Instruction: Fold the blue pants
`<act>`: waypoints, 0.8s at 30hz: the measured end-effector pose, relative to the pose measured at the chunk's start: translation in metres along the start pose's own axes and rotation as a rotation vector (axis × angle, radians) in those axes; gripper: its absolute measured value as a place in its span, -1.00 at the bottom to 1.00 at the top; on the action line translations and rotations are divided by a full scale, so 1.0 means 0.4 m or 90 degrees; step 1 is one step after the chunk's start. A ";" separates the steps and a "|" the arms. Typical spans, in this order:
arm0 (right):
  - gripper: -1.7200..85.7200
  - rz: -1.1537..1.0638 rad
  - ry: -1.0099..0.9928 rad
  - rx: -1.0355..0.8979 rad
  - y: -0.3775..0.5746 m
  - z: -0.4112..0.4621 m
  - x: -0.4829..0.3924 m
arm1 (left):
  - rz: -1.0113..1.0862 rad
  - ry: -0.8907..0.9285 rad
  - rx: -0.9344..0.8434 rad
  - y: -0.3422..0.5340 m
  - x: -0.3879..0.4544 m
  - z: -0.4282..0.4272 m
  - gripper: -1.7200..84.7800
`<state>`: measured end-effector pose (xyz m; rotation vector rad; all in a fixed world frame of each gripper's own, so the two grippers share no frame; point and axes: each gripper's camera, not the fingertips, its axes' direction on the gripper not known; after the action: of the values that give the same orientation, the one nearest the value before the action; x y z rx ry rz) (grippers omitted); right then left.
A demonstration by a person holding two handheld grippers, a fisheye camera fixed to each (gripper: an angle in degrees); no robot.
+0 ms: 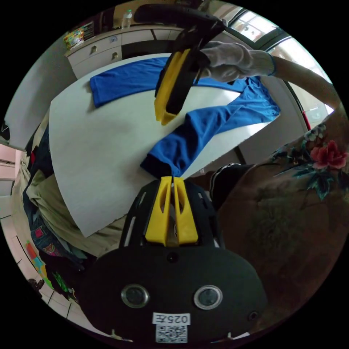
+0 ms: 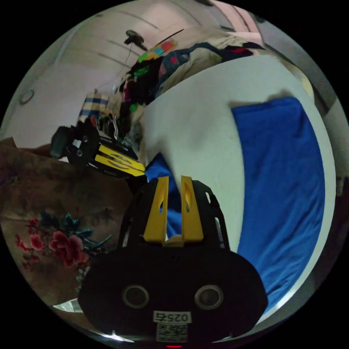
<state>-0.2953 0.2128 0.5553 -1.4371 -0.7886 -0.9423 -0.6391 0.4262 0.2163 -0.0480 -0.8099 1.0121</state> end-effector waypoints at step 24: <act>-0.82 -0.007 0.276 0.102 0.019 0.102 -0.292 | -0.167 0.063 0.126 0.123 -0.059 0.089 -1.00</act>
<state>-0.3362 0.2593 0.4478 -1.0391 -0.5344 -1.1236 -0.7037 0.4239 0.2088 0.1722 -0.6045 0.8303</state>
